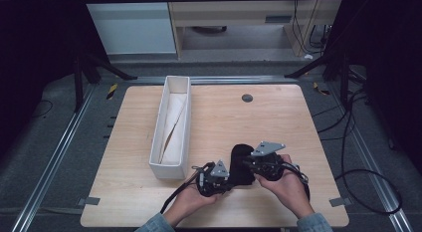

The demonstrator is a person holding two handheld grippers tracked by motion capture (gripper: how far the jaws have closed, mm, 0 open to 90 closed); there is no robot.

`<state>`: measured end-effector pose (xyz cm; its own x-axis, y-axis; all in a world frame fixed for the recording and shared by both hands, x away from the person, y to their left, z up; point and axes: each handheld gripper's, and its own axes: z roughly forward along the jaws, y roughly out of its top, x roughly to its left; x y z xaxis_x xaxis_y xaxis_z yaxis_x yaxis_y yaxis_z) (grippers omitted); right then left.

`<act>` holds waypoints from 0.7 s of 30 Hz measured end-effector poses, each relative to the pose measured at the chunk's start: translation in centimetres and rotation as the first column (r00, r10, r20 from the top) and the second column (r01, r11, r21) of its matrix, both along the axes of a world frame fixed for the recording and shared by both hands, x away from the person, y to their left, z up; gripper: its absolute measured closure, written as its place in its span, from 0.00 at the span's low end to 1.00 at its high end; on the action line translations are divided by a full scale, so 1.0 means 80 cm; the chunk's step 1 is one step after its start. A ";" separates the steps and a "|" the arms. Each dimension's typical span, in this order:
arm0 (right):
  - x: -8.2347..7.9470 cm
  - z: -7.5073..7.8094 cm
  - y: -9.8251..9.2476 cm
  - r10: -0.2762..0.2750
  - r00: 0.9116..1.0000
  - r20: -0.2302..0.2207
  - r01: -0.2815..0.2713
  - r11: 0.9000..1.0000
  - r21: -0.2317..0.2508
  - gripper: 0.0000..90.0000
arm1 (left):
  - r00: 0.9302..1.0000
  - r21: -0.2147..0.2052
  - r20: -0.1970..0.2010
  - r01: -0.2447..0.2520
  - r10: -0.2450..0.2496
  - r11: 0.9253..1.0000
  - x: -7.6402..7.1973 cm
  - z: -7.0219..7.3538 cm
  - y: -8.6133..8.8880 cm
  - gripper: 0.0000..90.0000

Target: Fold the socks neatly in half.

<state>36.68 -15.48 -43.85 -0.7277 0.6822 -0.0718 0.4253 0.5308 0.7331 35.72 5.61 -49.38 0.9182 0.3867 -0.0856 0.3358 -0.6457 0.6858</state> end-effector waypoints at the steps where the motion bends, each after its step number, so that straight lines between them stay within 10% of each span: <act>1: 0.001 -0.002 0.001 0.000 1.000 -0.003 0.000 1.000 0.001 0.82 | 1.000 0.004 -0.001 -0.001 0.001 1.000 0.001 -0.001 0.000 0.93; 15: 0.008 -0.010 0.004 0.002 1.000 -0.019 -0.002 1.000 -0.006 0.83 | 1.000 -0.004 -0.020 0.016 -0.016 1.000 -0.005 0.004 0.006 0.90; 21: 0.012 -0.010 -0.001 -0.016 1.000 -0.021 0.017 1.000 0.012 0.83 | 0.998 -0.014 0.039 -0.052 0.052 0.999 -0.006 0.003 0.007 0.64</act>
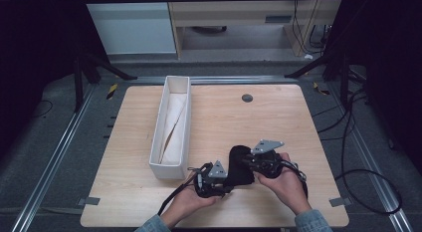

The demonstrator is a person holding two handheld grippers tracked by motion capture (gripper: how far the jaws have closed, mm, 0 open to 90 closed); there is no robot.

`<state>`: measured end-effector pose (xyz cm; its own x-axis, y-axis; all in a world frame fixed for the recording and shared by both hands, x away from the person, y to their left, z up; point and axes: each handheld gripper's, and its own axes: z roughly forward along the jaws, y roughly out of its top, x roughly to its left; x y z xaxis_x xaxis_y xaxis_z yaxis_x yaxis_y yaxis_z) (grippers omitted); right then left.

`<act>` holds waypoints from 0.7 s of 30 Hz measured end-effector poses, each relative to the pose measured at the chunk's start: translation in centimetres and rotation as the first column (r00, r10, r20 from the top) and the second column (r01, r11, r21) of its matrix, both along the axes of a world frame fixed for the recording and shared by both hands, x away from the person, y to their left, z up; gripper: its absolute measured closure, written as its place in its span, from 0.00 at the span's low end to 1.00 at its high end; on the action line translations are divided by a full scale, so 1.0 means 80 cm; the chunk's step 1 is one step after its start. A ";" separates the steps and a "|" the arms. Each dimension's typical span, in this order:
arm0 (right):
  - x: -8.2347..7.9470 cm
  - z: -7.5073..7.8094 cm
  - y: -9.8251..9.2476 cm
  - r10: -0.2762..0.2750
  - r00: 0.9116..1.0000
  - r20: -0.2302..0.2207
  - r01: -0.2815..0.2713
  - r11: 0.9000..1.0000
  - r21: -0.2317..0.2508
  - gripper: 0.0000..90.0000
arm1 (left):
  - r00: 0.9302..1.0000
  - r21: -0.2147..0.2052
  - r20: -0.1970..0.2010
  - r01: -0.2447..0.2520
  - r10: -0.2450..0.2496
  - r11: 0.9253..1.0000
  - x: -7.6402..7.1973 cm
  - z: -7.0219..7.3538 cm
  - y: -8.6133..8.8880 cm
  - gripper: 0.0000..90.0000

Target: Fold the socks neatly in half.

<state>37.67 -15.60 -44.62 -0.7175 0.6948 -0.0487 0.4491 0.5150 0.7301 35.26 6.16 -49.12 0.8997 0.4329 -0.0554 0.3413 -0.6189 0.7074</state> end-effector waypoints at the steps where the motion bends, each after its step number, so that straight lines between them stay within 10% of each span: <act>1: 0.000 0.000 -0.001 0.000 1.000 -0.003 0.000 1.000 -0.001 0.83 | 1.000 -0.013 0.009 -0.021 0.021 1.000 0.001 0.000 0.001 0.59; 21: 0.034 -0.037 0.008 -0.041 0.999 -0.031 0.041 0.999 0.008 0.62 | 0.999 -0.015 -0.011 -0.038 0.038 0.999 0.006 -0.004 0.003 0.69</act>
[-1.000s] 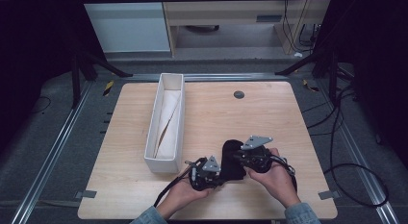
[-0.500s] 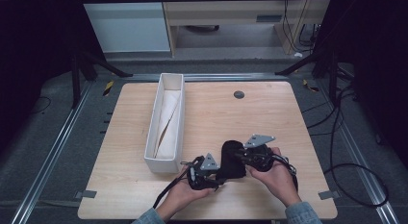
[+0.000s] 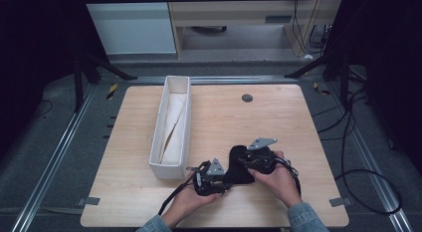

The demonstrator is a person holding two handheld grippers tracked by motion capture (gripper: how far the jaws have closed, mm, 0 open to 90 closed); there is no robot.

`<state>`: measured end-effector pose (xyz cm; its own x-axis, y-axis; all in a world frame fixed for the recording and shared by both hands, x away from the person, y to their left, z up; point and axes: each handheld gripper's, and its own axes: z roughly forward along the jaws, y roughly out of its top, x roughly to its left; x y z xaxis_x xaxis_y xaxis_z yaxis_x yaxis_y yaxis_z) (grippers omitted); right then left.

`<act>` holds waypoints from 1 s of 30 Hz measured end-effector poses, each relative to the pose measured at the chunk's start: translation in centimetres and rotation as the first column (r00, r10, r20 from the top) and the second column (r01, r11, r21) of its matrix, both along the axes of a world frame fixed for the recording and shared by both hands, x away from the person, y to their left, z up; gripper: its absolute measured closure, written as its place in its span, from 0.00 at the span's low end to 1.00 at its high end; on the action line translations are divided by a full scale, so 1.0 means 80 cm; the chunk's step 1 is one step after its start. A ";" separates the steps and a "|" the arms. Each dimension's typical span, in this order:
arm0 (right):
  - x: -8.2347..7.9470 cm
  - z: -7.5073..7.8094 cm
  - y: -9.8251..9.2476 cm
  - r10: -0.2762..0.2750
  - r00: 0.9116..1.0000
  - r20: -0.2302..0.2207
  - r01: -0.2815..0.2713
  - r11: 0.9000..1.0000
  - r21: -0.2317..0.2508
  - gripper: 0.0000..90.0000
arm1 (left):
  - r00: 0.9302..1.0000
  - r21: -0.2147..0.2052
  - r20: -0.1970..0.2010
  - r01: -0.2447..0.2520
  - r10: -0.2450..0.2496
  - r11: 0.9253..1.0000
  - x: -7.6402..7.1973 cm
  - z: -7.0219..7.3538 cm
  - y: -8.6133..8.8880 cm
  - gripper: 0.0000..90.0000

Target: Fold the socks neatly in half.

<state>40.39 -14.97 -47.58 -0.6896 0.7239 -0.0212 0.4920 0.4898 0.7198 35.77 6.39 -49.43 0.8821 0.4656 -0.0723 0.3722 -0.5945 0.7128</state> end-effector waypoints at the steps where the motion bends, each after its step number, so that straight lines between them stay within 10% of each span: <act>1: 0.000 0.000 0.000 0.000 1.000 0.000 0.000 1.000 0.000 0.62 | 1.000 -0.001 0.000 -0.002 0.002 1.000 0.000 0.000 0.000 0.69; 13: -0.003 0.016 -0.016 -0.052 0.998 0.031 0.051 0.999 0.015 0.48 | 1.000 -0.013 0.001 -0.008 0.008 1.000 -0.001 0.004 0.003 0.71; 20: -0.011 0.025 -0.020 -0.036 0.998 0.059 0.035 0.999 0.014 0.72 | 1.000 -0.010 0.001 -0.003 0.003 1.000 -0.002 0.004 0.002 0.74; 30: -0.016 0.033 -0.017 -0.039 0.994 0.100 0.039 0.999 0.005 0.78 | 1.000 -0.008 0.004 -0.006 0.006 1.000 -0.001 0.005 0.004 0.75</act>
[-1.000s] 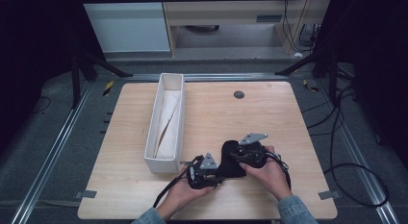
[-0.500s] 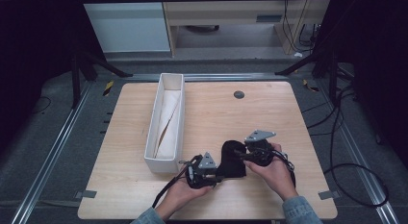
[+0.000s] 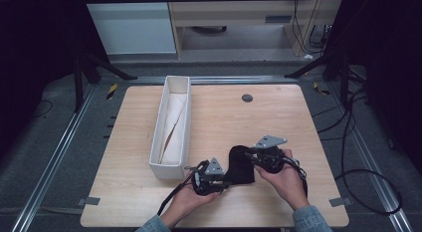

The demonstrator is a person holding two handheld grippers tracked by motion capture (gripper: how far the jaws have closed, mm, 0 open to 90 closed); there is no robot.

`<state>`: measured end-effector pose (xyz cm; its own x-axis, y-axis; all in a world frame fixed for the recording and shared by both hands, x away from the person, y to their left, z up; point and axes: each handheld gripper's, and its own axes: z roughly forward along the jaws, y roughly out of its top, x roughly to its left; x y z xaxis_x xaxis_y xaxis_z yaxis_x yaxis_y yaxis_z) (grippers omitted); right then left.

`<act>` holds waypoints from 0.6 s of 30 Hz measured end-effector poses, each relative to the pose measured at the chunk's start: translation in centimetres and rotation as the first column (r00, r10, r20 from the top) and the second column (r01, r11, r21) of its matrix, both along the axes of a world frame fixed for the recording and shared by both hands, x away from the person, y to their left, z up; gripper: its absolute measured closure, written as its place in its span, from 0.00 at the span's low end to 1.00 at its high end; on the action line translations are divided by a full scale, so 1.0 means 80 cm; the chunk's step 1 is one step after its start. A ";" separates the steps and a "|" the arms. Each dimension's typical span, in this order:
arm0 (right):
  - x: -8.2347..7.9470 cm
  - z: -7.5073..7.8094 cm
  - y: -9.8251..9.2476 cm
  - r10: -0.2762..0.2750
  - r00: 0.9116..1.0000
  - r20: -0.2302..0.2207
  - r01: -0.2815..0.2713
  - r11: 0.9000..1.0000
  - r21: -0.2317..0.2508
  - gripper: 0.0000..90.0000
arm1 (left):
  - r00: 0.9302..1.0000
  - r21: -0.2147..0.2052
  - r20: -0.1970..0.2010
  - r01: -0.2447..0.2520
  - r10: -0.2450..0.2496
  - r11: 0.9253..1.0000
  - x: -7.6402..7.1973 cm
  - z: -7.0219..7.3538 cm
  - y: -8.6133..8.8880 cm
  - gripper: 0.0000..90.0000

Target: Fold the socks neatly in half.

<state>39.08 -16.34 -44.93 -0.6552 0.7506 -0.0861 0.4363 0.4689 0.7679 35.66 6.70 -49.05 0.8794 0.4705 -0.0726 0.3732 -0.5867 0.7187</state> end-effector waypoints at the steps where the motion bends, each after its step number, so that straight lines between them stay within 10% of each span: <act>1: 0.001 0.000 -0.001 0.002 1.000 -0.001 -0.002 1.000 0.003 0.79 | 1.000 -0.002 -0.001 -0.002 0.002 1.000 0.000 0.000 0.000 0.75; 18: 0.026 -0.049 0.028 -0.007 0.995 -0.095 0.006 1.000 -0.011 0.80 | 1.000 0.007 -0.010 0.010 -0.010 1.000 0.000 -0.005 -0.002 0.79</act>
<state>41.20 -14.11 -48.88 -0.6558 0.7542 -0.0317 0.5104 0.4739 0.7175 35.69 6.55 -49.45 0.8833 0.4623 -0.0779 0.3744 -0.5955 0.7108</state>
